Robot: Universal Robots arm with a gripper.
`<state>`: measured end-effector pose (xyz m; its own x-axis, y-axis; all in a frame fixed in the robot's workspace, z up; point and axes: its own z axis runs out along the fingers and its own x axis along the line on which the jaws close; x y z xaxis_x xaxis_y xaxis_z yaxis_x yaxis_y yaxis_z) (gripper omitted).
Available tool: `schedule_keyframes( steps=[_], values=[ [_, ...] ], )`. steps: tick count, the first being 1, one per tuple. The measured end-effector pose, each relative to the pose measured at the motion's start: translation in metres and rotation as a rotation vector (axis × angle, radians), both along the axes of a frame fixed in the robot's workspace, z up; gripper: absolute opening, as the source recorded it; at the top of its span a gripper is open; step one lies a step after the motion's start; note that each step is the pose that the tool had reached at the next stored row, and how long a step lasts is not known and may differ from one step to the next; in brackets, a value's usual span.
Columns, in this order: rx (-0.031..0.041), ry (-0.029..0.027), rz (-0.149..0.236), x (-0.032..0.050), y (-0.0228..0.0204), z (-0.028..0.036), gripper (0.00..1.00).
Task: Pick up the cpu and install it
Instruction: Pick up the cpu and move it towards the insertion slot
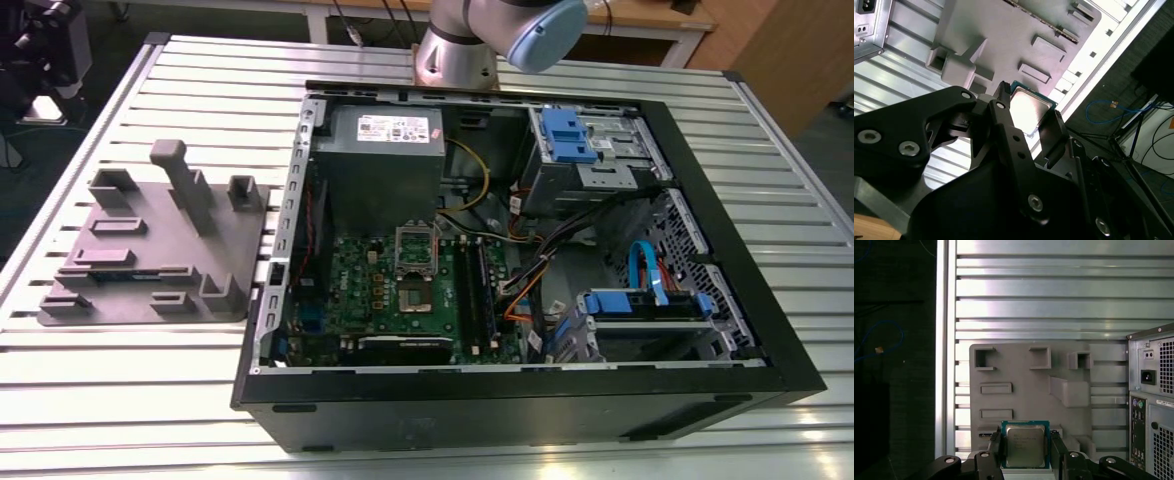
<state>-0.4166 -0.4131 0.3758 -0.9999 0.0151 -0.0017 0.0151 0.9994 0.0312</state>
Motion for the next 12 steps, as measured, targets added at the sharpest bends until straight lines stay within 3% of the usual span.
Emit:
schedule_keyframes(
  steps=[12],
  values=[
    [0.0,0.0,0.0,0.0032,0.0,0.0,0.47]
  ],
)
